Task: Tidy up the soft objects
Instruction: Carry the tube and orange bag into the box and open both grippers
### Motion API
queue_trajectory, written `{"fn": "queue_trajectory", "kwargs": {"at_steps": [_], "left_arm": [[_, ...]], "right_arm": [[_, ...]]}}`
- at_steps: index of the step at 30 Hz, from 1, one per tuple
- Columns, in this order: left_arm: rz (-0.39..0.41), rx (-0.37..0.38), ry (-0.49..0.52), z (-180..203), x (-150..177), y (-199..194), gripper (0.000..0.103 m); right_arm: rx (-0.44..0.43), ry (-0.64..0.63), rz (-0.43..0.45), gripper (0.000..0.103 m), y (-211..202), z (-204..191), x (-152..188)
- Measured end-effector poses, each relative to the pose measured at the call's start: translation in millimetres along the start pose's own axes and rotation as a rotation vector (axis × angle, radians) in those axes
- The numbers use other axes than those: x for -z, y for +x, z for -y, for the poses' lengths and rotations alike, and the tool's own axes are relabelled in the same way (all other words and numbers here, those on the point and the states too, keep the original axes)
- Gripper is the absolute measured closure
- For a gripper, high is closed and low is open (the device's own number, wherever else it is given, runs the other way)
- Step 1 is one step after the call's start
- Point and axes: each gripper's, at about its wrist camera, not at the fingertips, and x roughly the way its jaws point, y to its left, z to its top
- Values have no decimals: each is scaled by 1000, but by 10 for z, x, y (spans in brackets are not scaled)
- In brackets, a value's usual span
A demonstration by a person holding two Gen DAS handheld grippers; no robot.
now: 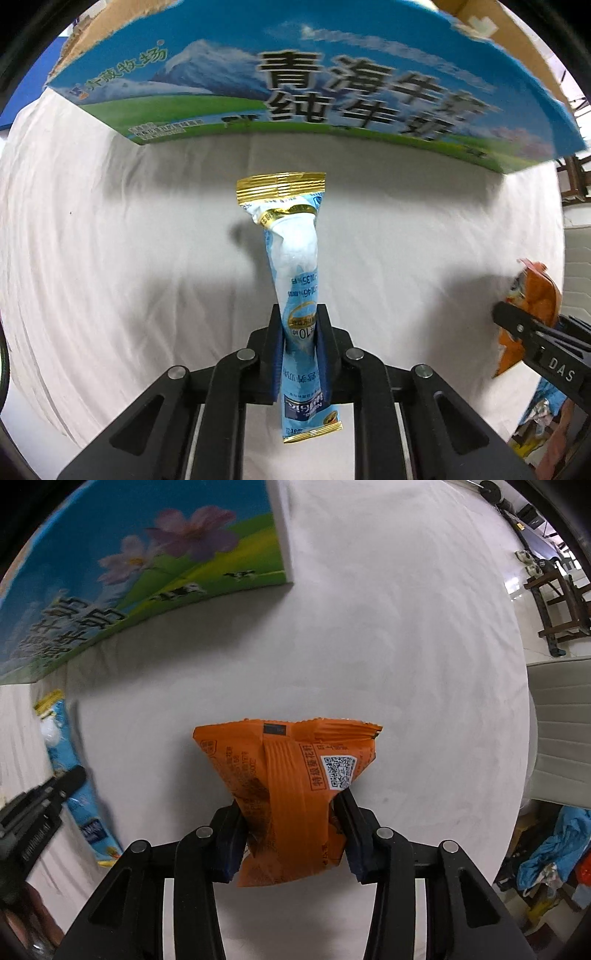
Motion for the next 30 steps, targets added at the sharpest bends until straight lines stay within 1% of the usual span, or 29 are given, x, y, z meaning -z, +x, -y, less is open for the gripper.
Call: {"fn": "queue_trajectory", "kwargs": {"at_steps": [1,3,6,11,13,15,16,17,18,20,23,27,30], "left_arm": [[5,12,1,56,50,-52,90],[15,40,3,122,129,-199,90],[36,79,15,238,220,-417,90],[105,137,41,379,325,-885,90],[129,159,42,361,269,-1055,90],[158,196,44,326,193,-1336,90],[172,204,46,217,154,-1389,90],[197,212,51,213,122,-1538,90],[209,217,53,152,43,-1622,90],[235,236,47,-79,-218,-1782,90],[282,242,32,-233,-527,-1987,90],[328,249,-14,-437,-938,-2110,90],[342,268,-68,-594,-1219,-2130,90]], "right_arm": [[-7,-4,4,57,-29,62,-44],[-29,-11,20,57,-144,95,-28],[-59,-25,48,58,-337,75,17],[-111,-70,96,59,-728,-4,62],[-129,-85,112,59,-890,-65,94],[-151,-101,139,59,-1110,-119,98],[-158,-111,154,59,-1217,-151,111],[-162,-117,164,59,-1287,-220,121],[-171,-123,181,59,-1387,-234,159],[-182,-137,214,59,-1601,-321,110],[-192,-152,262,59,-1890,-438,12],[-196,-152,303,59,-2119,-613,-212],[-189,-154,327,59,-2201,-724,-387]]}}
